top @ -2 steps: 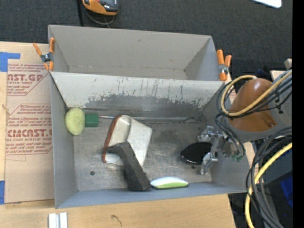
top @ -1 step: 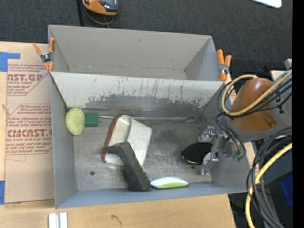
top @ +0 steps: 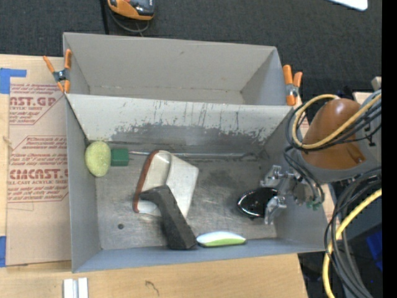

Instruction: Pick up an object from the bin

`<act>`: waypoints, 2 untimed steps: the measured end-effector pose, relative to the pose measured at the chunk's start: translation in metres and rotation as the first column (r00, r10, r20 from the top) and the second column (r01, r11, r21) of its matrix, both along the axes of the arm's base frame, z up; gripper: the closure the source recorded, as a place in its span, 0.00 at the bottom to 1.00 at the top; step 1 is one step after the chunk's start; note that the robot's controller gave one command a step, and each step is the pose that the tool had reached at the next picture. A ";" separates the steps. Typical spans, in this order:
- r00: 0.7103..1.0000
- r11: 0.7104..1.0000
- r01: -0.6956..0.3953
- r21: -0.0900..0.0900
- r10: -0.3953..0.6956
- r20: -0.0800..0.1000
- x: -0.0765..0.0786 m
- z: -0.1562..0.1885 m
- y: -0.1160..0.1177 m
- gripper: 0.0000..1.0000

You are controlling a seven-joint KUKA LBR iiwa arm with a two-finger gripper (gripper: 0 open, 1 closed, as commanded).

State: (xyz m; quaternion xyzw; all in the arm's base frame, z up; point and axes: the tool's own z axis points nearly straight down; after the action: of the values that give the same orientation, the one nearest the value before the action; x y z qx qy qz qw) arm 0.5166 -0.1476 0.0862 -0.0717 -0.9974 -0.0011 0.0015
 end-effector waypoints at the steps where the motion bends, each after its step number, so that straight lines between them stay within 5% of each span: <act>1: 1.000 1.000 0.000 0.000 0.000 -0.001 0.000 0.015 0.000 1.00; 2: 1.000 1.000 0.000 -0.001 0.000 0.003 0.001 0.030 0.000 1.00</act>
Offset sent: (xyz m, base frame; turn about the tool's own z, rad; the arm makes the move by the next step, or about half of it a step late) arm 0.0001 0.0001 0.0011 0.0000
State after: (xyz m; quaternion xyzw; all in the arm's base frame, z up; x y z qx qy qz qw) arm 0.5172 -0.1476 0.1164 -0.0718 -0.9974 -0.0007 0.0001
